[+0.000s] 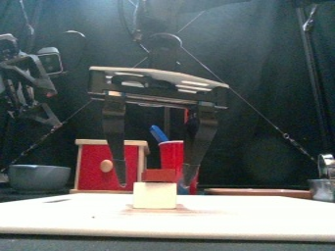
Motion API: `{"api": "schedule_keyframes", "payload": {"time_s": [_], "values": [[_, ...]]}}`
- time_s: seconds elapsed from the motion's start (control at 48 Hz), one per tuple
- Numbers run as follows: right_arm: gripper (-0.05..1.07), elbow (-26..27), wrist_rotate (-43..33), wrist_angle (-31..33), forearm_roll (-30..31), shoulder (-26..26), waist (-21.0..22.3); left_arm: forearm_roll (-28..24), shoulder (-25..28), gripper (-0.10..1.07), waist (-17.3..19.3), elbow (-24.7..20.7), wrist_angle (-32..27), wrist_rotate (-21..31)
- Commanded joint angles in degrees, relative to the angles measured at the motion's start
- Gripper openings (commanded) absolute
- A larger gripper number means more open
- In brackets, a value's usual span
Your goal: Assemble salmon sushi and place in plate
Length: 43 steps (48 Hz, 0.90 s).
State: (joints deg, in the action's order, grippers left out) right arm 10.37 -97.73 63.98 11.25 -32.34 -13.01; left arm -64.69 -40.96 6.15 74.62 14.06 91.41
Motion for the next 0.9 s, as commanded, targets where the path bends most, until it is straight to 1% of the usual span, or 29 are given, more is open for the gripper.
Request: {"api": "schedule_keyframes", "payload": {"time_s": [0.0, 0.125, 0.229, 0.292, 0.438, 0.583, 0.708, 0.875], "values": [[0.90, 0.18, -0.09, -1.23, -0.18, 1.76, 0.18, 0.18, 0.18, 0.98, 0.09, -0.70, 0.18, -0.09], [0.78, 0.09, 0.00, -1.93, 0.26, 2.02, 0.18, 0.18, 0.18, 0.98, 0.09, -0.62, 0.18, -0.09], [0.70, -0.09, 0.09, -1.76, 1.41, 2.90, 0.09, 0.18, 0.18, 0.98, 0.18, -0.70, 0.26, 0.00], [0.69, -0.09, 0.26, -1.41, 2.20, 3.87, 0.09, 0.18, 0.18, 0.98, 0.18, -0.62, 0.18, 0.00], [0.69, -1.58, 1.32, 0.88, 5.01, 8.53, 0.00, 0.18, 0.18, 0.98, 0.35, -0.70, 0.18, 0.00], [0.69, -6.33, 3.16, 1.85, 5.80, 14.68, 0.18, 0.26, 0.18, 0.98, 0.53, -0.70, 0.18, 0.00], [0.69, -12.13, 5.19, 1.85, 4.83, 19.51, 0.53, 0.44, 0.09, 0.98, 0.70, -0.70, 0.18, 0.00], [0.69, -21.62, 8.44, 1.76, 4.13, 26.28, 3.60, 0.35, 0.00, 0.98, 1.41, -0.97, 0.18, -0.09]]}}
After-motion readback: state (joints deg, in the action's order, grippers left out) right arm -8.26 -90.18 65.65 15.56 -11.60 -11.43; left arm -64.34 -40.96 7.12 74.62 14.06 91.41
